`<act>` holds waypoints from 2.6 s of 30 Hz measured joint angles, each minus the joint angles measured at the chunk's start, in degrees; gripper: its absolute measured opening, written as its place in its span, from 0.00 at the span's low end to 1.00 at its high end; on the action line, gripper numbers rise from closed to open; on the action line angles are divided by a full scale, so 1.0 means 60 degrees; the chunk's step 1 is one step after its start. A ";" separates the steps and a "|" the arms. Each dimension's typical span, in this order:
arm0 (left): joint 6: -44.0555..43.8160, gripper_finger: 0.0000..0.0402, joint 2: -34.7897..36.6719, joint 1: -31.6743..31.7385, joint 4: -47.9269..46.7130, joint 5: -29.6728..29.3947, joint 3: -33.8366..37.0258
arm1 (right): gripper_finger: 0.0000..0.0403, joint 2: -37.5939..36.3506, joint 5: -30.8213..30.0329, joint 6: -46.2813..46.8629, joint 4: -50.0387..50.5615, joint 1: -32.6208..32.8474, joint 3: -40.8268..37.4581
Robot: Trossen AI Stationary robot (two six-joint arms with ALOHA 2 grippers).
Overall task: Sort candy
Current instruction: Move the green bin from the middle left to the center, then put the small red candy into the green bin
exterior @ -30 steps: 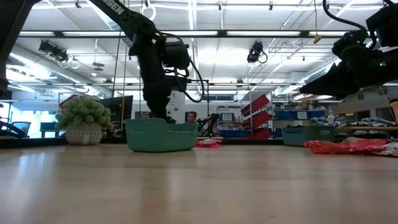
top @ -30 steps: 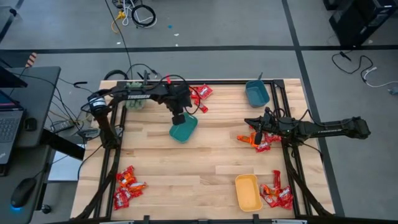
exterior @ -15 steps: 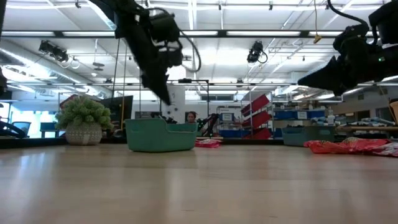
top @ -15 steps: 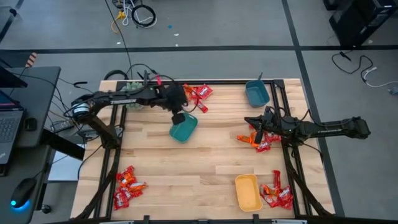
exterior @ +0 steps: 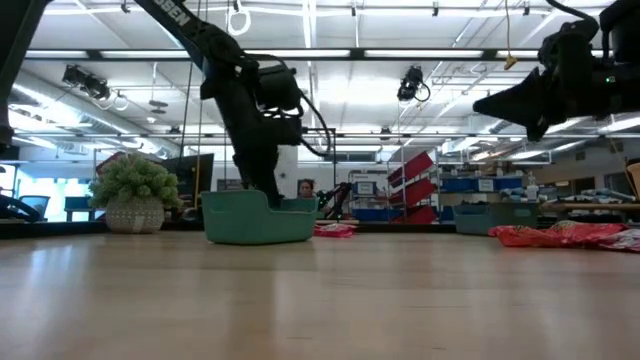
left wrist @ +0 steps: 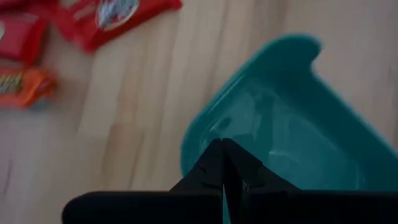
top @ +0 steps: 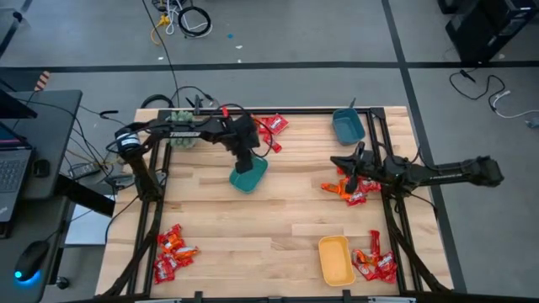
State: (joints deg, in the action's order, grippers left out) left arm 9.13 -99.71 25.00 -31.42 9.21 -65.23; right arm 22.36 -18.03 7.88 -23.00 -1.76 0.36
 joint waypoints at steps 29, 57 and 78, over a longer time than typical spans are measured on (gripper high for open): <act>-0.1645 0.00 0.4476 -0.0375 0.5352 -0.0443 0.3540 | 0.36 0.8337 -0.0049 0.0699 -0.1286 -0.0955 0.4553; -0.2004 0.00 0.5787 0.0188 1.1341 0.2006 0.6881 | 0.75 1.4685 0.0760 0.1293 0.0033 -0.3000 0.8411; -0.2041 0.00 0.5783 0.0191 1.1053 0.1982 0.6881 | 0.29 1.5484 0.1225 0.1256 -0.0535 -0.3120 0.8418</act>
State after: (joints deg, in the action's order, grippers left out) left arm -3.11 -65.01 26.15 34.89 21.10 -23.94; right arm 115.26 -10.68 15.41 -26.21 -20.48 50.87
